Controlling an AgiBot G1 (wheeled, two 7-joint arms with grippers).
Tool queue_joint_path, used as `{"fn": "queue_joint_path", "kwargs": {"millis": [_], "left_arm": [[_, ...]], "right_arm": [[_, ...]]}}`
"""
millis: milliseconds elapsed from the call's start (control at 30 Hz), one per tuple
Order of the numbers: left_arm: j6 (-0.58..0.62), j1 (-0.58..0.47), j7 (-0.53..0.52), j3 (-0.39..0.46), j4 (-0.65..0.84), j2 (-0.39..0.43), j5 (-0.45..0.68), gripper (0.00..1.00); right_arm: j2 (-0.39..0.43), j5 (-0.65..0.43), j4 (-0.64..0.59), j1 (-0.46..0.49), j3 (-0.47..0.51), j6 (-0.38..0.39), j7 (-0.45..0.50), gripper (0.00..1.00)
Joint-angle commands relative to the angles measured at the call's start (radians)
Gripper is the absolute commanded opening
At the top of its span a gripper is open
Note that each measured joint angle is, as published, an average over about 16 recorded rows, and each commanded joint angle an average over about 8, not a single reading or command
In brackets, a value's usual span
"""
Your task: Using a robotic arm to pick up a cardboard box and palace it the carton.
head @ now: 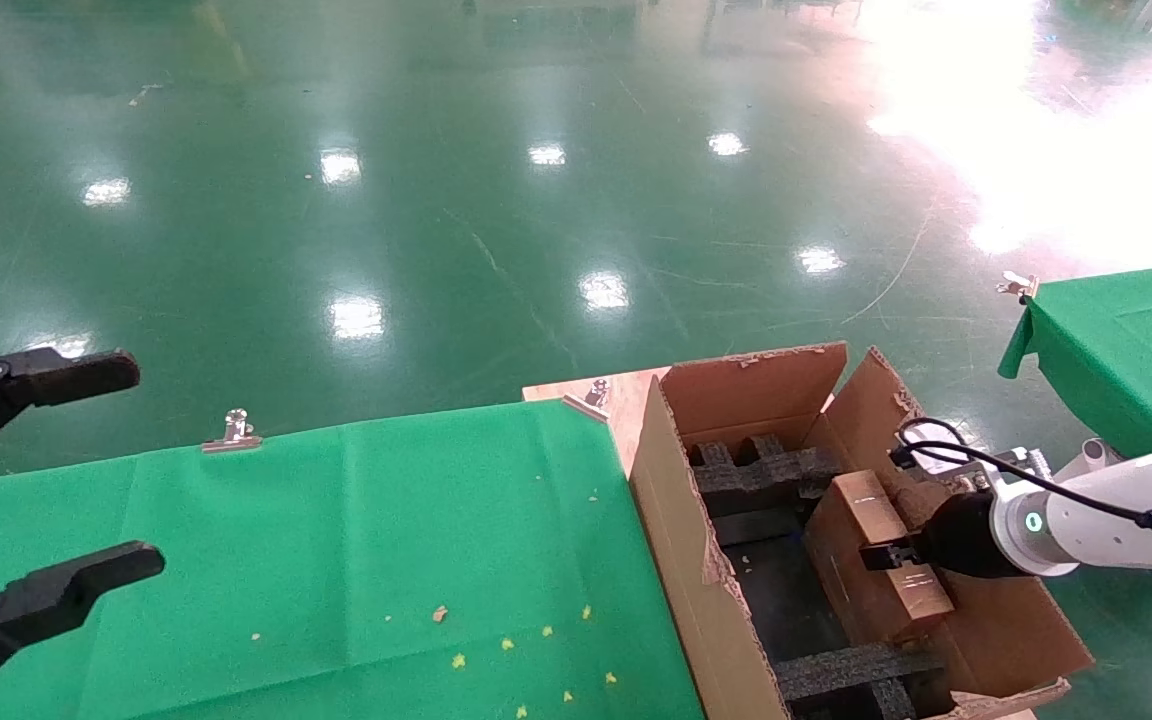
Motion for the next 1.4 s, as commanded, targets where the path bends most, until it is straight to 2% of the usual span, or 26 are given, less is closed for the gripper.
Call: {"fn": "queue_joint_path", "kwargs": {"millis": [33,600,833,1033,1200,1400], "left_arm": [[0.000,0.000,0.000,0.000,0.000,0.000,0.000,1.00],[0.000,0.000,0.000,0.000,0.000,0.000,0.000,1.00],[0.000,0.000,0.000,0.000,0.000,0.000,0.000,1.00],[0.000,0.000,0.000,0.000,0.000,0.000,0.000,1.00],[0.000,0.000,0.000,0.000,0.000,0.000,0.000,1.00],[0.000,0.000,0.000,0.000,0.000,0.000,0.000,1.00]], "right_arm": [[0.000,0.001,0.001,0.001,0.000,-0.001,0.000,1.00],[0.025,-0.012,0.021,0.047,0.010,-0.009,-0.015,1.00],[0.058,-0.036,0.071,0.138,0.041,-0.001,-0.027,1.00],[0.098,-0.042,0.189,0.252,0.088,-0.012,-0.052,1.00],[0.118,0.025,0.287,0.322,0.141,-0.060,-0.117,1.00],[0.120,0.214,0.311,0.356,0.222,-0.170,-0.266,1.00]]}}
